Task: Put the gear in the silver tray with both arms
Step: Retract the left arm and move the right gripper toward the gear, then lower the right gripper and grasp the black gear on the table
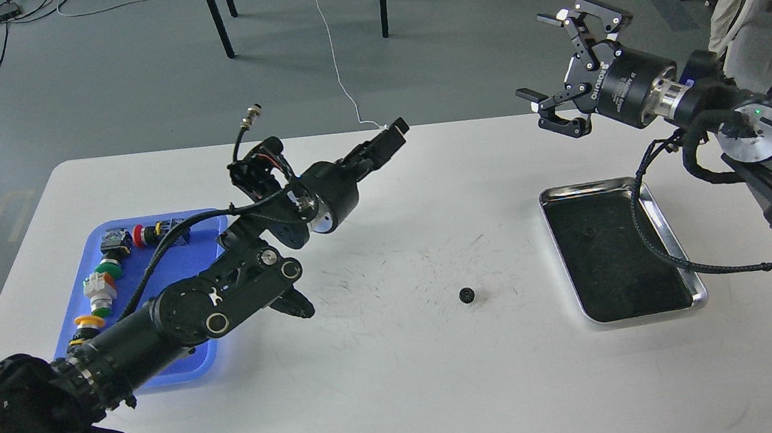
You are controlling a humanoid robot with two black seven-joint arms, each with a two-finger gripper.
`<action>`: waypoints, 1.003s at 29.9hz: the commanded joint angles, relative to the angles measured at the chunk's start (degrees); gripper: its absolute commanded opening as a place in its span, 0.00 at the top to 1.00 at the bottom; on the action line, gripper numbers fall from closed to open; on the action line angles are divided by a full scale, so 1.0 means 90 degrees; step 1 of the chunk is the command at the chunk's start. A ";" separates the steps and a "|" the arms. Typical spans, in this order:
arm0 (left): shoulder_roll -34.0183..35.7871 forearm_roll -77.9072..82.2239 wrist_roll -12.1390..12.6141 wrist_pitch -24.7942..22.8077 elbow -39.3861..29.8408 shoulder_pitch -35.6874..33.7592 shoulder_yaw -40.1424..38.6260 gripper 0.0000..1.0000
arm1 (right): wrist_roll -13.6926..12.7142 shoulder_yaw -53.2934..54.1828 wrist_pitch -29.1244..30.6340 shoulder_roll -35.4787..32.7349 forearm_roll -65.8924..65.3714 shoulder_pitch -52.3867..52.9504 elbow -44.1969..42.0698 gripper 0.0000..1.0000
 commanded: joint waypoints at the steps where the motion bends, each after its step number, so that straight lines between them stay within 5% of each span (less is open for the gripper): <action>1: 0.0827 -0.1935 0.0025 -0.0050 -0.0002 -0.0141 -0.0269 0.02 | -0.0010 -0.1600 0.0000 0.0131 -0.0614 0.1097 0.0115 0.03; 9: 0.2332 -0.5579 0.0161 -0.1280 0.0076 -0.0346 -0.0279 0.02 | -0.0039 -0.4960 0.0000 0.1351 -0.1933 0.3256 0.0661 0.03; 15: 0.2646 -0.6325 0.0240 -0.1584 0.0076 -0.0249 -0.0523 0.02 | -0.0196 -0.6885 0.0000 0.2327 -0.2860 0.3990 0.1365 0.03; 30: 0.2695 -0.6247 0.0142 -0.1447 0.0076 -0.0219 -0.0533 0.02 | -0.0186 -0.7728 0.0000 0.2768 -0.3399 0.3493 0.1043 0.05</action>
